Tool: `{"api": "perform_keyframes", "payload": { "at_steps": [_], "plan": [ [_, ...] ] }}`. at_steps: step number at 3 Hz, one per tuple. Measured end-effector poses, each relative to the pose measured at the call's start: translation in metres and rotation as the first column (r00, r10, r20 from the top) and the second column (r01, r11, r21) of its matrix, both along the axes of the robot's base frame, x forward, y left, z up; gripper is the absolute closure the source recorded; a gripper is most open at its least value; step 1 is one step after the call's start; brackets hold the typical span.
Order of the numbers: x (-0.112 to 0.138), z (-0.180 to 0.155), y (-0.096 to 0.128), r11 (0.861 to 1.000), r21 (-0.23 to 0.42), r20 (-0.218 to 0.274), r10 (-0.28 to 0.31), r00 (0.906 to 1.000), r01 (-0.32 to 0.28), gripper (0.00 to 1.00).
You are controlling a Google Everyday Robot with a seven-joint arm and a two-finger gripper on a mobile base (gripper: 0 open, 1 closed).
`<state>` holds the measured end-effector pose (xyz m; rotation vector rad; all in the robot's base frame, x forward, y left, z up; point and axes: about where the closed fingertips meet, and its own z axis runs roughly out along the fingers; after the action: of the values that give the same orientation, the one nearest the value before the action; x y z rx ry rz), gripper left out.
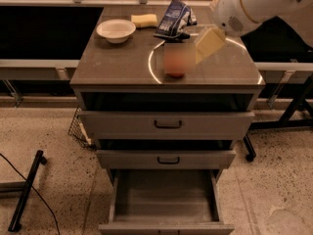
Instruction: Place apple into bottom drawer
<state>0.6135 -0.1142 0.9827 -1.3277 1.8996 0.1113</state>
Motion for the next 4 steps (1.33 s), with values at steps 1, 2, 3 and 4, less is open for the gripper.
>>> {"api": "perform_keyframes", "payload": {
  "at_steps": [1, 2, 3, 4],
  "plan": [
    [0.009, -0.042, 0.027, 0.989, 0.147, -0.053, 0.042, 0.9977, -0.033, 0.00],
    [0.024, -0.074, 0.052, 0.967, 0.255, -0.060, 0.039, 0.9974, -0.022, 0.00],
    [0.038, -0.094, 0.086, 0.941, 0.338, -0.030, 0.000, 0.9995, 0.010, 0.00],
    [0.038, -0.094, 0.086, 0.941, 0.338, -0.030, 0.000, 0.9995, 0.010, 0.00]
  ]
}}
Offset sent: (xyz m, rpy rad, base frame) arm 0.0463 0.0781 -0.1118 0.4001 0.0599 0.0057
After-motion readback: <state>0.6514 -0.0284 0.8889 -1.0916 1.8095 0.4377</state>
